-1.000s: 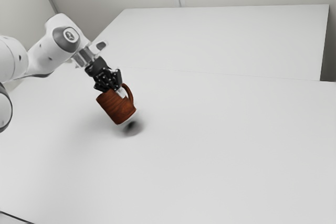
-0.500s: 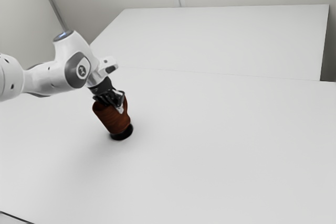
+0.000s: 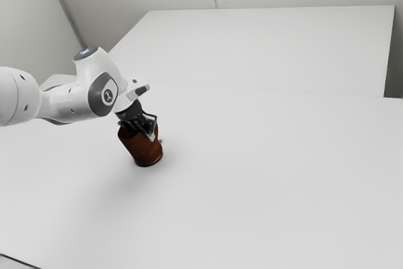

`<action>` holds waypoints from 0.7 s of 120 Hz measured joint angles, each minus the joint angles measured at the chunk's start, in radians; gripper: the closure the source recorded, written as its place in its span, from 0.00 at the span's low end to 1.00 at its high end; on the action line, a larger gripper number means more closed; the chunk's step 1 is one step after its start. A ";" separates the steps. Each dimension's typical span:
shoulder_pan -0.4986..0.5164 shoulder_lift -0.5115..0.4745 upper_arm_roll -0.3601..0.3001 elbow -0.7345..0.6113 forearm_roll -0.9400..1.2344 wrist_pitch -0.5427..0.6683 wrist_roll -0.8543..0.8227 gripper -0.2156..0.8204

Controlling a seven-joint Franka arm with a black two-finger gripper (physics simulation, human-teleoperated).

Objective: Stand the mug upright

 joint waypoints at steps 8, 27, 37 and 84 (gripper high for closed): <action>0.000 -0.003 0.000 0.002 0.000 0.001 -0.002 0.73; -0.016 -0.028 0.003 0.006 0.015 -0.005 -0.005 0.46; -0.024 -0.051 0.009 0.021 0.041 -0.022 -0.007 0.38; -0.047 -0.063 0.002 0.371 0.274 -0.309 -0.013 0.23</action>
